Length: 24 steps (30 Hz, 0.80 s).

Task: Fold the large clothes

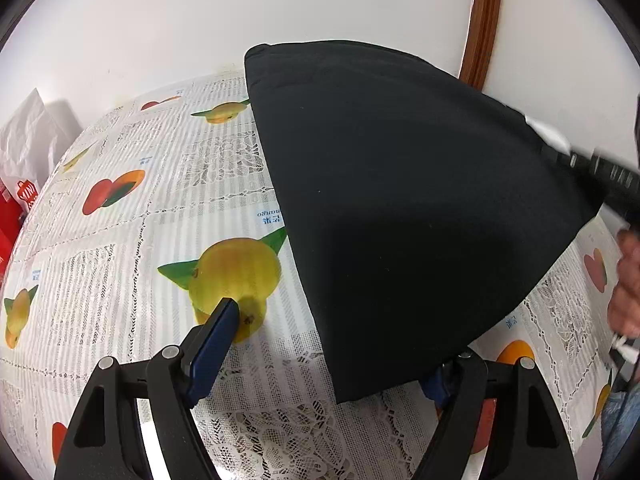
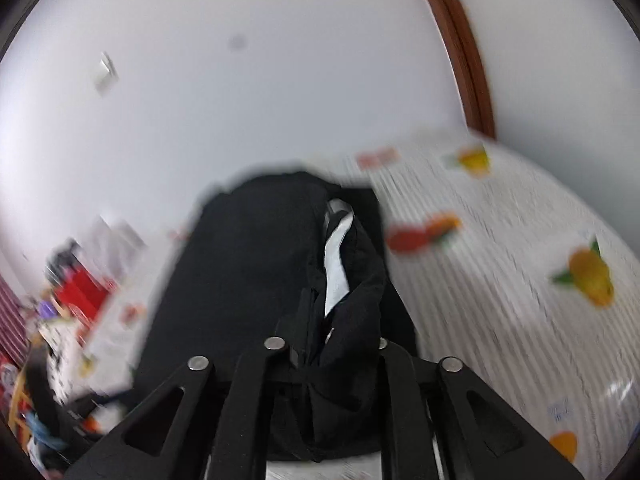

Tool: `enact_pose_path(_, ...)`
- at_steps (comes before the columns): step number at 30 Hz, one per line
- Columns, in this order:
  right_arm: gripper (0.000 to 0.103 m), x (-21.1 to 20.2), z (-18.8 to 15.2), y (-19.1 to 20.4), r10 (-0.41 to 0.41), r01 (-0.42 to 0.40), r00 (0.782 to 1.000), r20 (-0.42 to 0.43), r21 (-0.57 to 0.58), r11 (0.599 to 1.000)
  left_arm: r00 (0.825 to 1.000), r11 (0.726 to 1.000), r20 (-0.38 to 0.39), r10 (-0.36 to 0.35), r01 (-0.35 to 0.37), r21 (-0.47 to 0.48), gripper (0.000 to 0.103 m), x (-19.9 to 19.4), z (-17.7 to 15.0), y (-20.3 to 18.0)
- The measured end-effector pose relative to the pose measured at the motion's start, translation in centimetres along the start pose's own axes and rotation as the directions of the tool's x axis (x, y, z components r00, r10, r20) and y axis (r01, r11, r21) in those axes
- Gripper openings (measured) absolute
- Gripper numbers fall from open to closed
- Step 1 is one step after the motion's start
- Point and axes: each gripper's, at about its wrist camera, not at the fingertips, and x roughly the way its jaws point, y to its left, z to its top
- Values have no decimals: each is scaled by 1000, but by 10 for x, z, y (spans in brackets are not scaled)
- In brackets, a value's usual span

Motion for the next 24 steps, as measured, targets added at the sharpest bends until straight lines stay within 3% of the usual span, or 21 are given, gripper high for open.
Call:
enact_pose_path(1,20,3,-3,-2,-32,31,999,-27,-17,999,1000,1000,0,-1,1,1,78,0,0,0)
enact_pose_path(3,40,-6,-5,-1,-96,94,995,-19,-73,993,1000,1000,0,-5,5,0,79,-1,0,2)
enact_pose_path(5,47,-20,-2,3,-142,144,990,23,-112,983,1000,1000,1,-2,2,2,79,2,1,5)
enact_pose_path(10,47,-27,11,30,-122,127,992,37,-231,965,1000,1000,2,-4,4,1,79,3,1,5)
enact_pose_path(13,47,-5,12,40,-109,101,994,-14,-279,955,1000,1000,2,-4,4,1,79,3,1,5)
enact_pose_path(14,46,5,12,42,-117,103,993,-33,-276,955,1000,1000,2,-5,5,0,79,3,1,5)
enact_pose_path(15,36,20,12,40,-142,120,987,-70,-259,958,1000,1000,2,-5,5,0,79,3,1,5)
enact_pose_path(16,24,30,14,37,-148,122,984,-94,-237,964,1000,1000,2,-6,6,-1,79,3,1,5)
enact_pose_path(17,3,34,14,33,-124,98,986,-111,-213,972,1000,1000,2,-8,8,-3,79,3,1,6)
enact_pose_path(20,2,8,22,9,52,-52,999,-4,-65,997,1000,1000,3,-12,12,-9,79,2,1,8)
enact_pose_path(22,1,5,23,1,45,-44,999,16,-38,998,1000,1000,2,-7,7,-5,80,3,2,7)
enact_pose_path(24,1,14,18,2,-32,30,999,-17,-74,997,1000,1000,2,-9,9,-6,80,3,2,8)
